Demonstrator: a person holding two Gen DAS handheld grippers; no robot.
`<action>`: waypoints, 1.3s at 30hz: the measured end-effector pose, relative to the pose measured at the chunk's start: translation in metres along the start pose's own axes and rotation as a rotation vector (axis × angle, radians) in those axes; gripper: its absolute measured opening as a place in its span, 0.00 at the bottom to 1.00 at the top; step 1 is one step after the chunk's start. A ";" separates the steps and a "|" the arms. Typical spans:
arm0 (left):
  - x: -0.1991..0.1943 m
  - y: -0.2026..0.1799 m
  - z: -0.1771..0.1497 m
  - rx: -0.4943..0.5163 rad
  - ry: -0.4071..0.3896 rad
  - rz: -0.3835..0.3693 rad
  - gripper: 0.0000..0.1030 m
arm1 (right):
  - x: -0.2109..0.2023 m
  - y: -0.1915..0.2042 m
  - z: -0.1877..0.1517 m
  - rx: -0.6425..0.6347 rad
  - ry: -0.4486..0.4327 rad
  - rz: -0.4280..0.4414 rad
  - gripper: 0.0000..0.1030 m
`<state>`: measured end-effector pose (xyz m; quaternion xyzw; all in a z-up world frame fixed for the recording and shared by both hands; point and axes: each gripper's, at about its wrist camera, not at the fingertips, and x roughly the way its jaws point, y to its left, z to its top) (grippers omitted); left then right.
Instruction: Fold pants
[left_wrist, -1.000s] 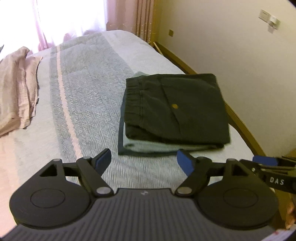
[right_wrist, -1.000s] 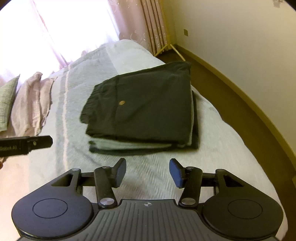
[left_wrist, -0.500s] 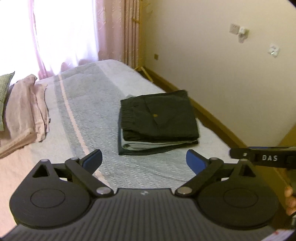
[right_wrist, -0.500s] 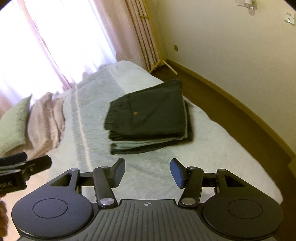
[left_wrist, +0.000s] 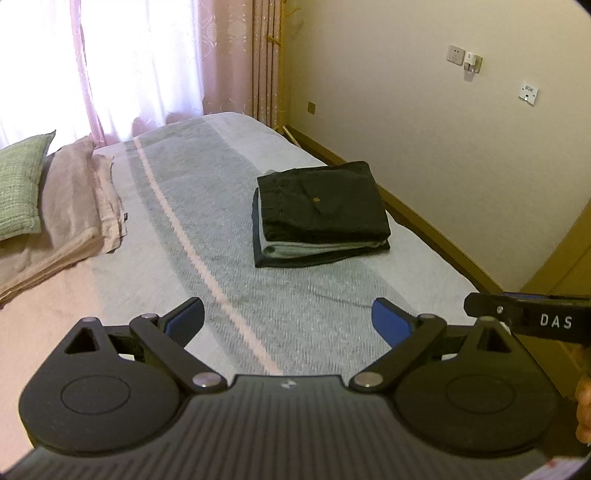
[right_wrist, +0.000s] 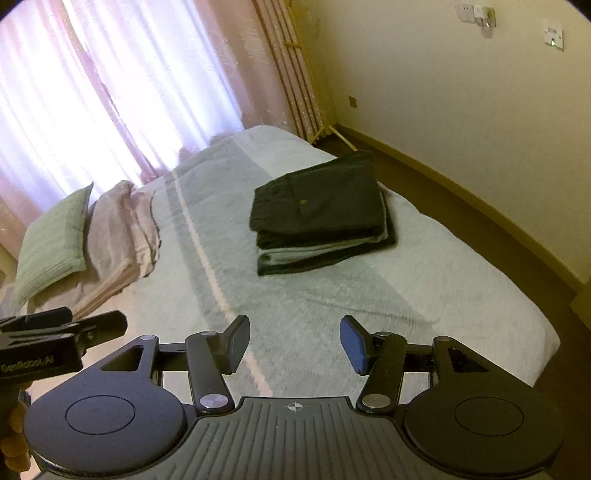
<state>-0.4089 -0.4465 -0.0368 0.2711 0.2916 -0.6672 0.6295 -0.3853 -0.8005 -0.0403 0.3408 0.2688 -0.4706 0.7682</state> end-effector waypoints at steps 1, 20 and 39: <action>-0.005 0.002 -0.004 0.000 0.002 -0.003 0.93 | -0.005 0.004 -0.005 -0.003 -0.002 0.001 0.50; -0.038 0.008 -0.033 0.003 0.007 -0.045 0.93 | -0.035 0.030 -0.040 -0.043 -0.012 -0.012 0.50; -0.015 0.000 -0.019 0.008 0.019 -0.026 0.93 | -0.019 0.022 -0.023 -0.072 0.009 0.004 0.50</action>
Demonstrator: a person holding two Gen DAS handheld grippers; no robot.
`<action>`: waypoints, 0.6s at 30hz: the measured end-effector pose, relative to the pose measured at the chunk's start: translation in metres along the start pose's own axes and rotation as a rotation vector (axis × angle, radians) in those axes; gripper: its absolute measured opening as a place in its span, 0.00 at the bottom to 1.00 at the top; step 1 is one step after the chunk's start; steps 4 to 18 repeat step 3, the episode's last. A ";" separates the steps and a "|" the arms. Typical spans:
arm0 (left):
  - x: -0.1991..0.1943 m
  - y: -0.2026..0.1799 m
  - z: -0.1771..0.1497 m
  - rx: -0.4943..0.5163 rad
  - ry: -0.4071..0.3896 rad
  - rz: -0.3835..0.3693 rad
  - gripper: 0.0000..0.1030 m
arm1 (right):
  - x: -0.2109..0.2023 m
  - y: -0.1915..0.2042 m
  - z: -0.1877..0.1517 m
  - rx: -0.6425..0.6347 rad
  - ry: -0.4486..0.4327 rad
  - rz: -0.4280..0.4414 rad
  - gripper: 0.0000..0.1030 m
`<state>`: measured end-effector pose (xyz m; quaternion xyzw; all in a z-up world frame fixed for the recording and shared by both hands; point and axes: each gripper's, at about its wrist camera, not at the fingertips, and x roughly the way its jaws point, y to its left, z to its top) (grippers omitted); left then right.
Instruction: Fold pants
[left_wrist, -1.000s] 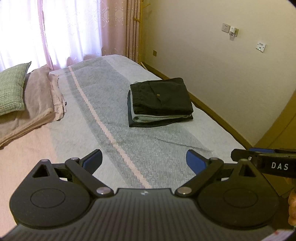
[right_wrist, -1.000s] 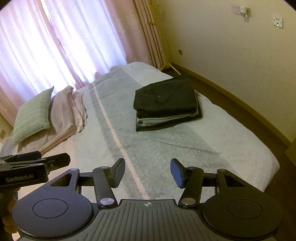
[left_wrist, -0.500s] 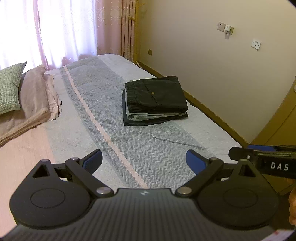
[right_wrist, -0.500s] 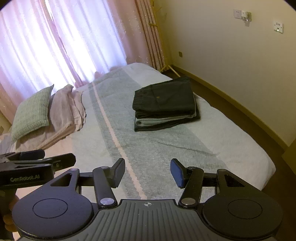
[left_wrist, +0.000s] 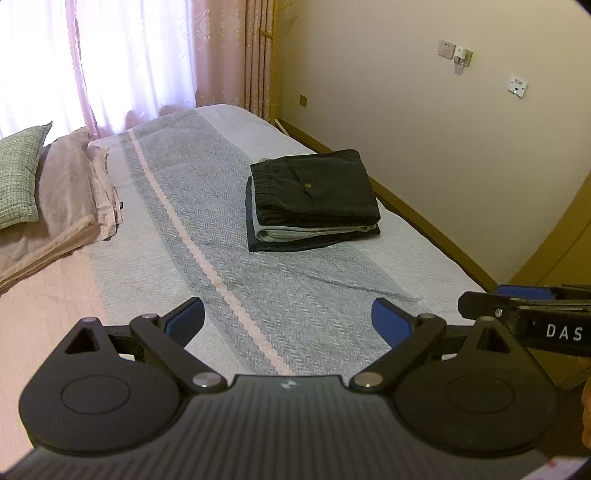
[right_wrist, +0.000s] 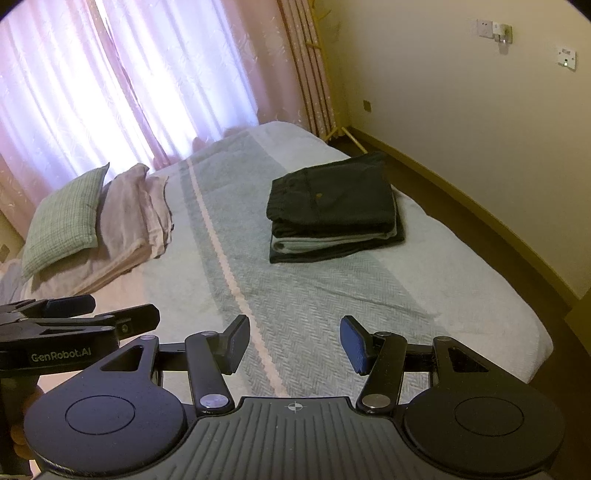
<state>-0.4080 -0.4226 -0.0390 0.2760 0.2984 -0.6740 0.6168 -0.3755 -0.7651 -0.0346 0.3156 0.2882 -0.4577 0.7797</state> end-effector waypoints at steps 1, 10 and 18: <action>0.002 0.000 0.001 0.001 0.001 0.002 0.93 | 0.001 -0.001 0.001 0.000 0.002 0.001 0.50; 0.006 -0.001 0.003 -0.001 0.009 0.000 0.93 | 0.004 -0.003 0.004 0.001 0.008 0.001 0.50; 0.006 -0.001 0.003 -0.001 0.009 0.000 0.93 | 0.004 -0.003 0.004 0.001 0.008 0.001 0.50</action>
